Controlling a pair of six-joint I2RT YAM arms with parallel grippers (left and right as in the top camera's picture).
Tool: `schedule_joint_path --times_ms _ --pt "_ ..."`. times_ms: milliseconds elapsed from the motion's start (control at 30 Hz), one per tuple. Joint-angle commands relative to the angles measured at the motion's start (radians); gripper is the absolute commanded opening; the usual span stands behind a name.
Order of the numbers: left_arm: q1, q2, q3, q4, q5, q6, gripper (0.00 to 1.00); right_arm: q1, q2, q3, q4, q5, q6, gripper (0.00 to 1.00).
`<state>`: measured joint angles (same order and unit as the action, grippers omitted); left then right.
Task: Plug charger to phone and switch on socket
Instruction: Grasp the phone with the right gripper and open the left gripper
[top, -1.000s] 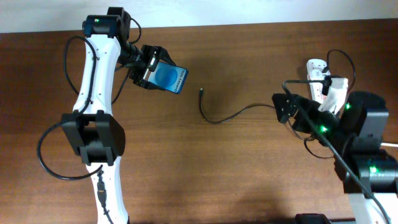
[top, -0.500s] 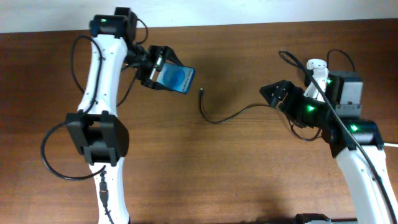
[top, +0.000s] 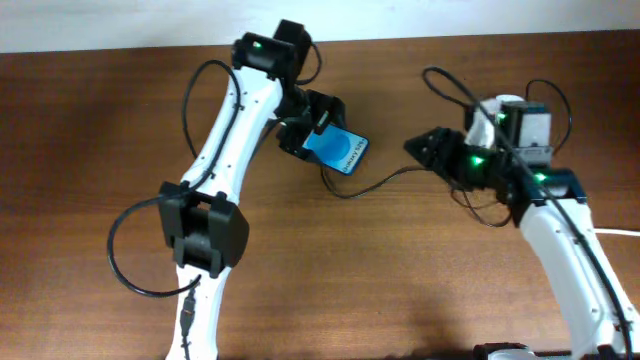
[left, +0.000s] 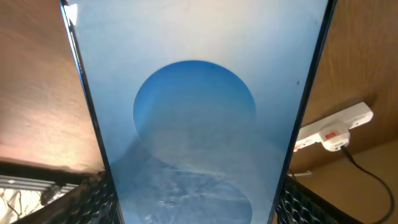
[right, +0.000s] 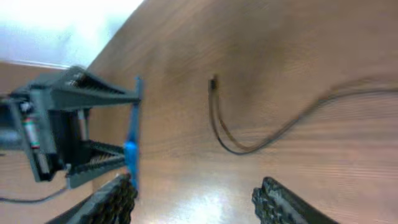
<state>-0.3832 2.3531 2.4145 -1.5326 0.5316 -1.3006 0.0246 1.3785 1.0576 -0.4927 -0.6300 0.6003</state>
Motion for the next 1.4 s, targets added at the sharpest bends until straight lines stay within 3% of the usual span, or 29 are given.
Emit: schedule_joint_path --times_ms 0,167,433,600,933,1067,1167,1233,1367 --pt "-0.019 0.006 0.028 0.005 0.015 -0.076 0.00 0.095 0.030 0.016 0.061 0.013 -0.019 0.64" --pt "-0.019 0.006 0.028 0.006 0.150 -0.076 0.00 0.149 0.078 0.016 0.123 0.013 0.019 0.61" --pt "-0.019 0.006 0.028 0.001 0.186 -0.076 0.00 0.202 0.122 0.016 0.182 0.014 0.037 0.60" --pt "-0.019 0.006 0.028 0.000 0.225 -0.076 0.00 0.241 0.127 0.016 0.206 0.116 0.093 0.52" --pt "-0.019 0.006 0.028 -0.007 0.224 -0.076 0.00 0.272 0.155 0.016 0.229 0.130 0.142 0.36" --pt "-0.019 0.006 0.028 -0.018 0.224 -0.076 0.00 0.272 0.155 0.016 0.235 0.129 0.169 0.25" --pt "-0.019 0.006 0.028 -0.018 0.224 -0.075 0.00 0.272 0.155 0.016 0.237 0.126 0.180 0.05" --pt "-0.019 0.006 0.028 -0.017 0.224 -0.075 0.04 0.272 0.155 0.016 0.237 0.124 0.180 0.04" --pt "-0.019 0.006 0.028 -0.016 0.224 -0.075 0.25 0.270 0.155 0.016 0.237 0.114 0.194 0.04"
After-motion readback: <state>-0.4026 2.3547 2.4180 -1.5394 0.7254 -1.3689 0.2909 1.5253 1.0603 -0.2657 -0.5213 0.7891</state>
